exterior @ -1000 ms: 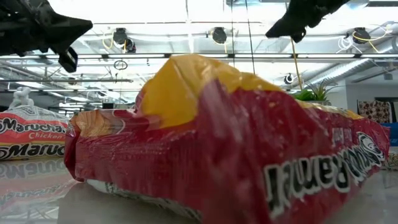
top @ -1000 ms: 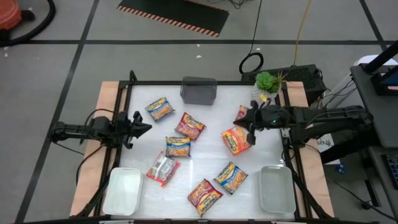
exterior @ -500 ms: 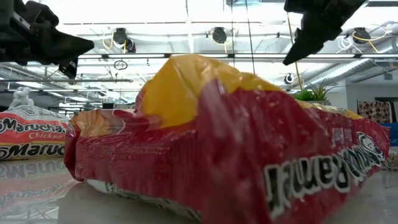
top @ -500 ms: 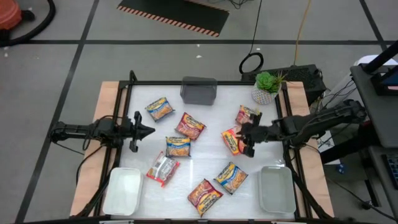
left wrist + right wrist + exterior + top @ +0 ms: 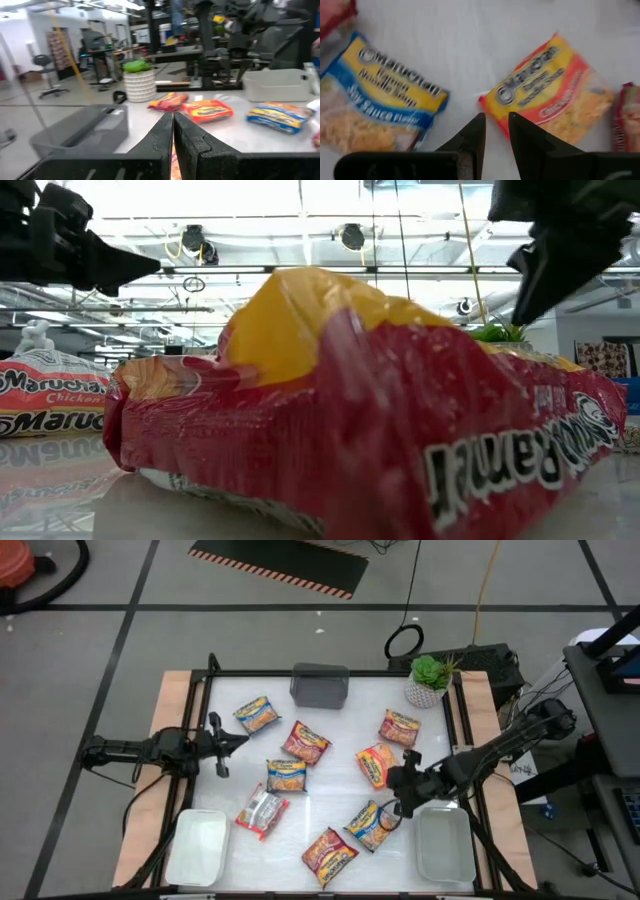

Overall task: Sort Maruchan noodles
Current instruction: Put the right orange noodle pack into the black bin

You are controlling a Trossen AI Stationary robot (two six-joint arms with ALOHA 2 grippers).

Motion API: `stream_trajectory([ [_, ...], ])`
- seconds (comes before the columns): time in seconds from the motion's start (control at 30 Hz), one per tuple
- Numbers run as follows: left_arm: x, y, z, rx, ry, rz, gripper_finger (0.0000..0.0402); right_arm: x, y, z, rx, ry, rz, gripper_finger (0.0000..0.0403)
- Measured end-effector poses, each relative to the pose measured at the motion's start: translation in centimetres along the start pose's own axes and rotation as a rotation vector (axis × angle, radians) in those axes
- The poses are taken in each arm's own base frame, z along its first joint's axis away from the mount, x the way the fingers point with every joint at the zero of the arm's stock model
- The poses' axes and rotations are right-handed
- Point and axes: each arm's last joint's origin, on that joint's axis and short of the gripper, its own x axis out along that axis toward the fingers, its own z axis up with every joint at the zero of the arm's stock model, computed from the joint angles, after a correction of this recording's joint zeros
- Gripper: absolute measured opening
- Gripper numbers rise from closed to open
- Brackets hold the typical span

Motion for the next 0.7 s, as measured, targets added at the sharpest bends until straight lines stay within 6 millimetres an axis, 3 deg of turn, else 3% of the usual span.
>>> stream_trajectory([
  [0.17,0.0,-0.4,-0.1,0.000,-0.001,-0.116,0.0019,0.8,0.6,-0.9,-0.029,0.075,-0.039,0.0080],
  [0.4,0.0,-0.4,-0.1,-0.023,0.002,-0.117,0.0019,2.1,1.3,-1.5,-0.029,0.153,-0.057,0.0080],
  [0.7,0.0,-0.4,-0.1,-0.063,0.006,-0.117,0.0019,4.1,1.9,-2.0,-0.243,0.215,-0.109,0.0080],
])
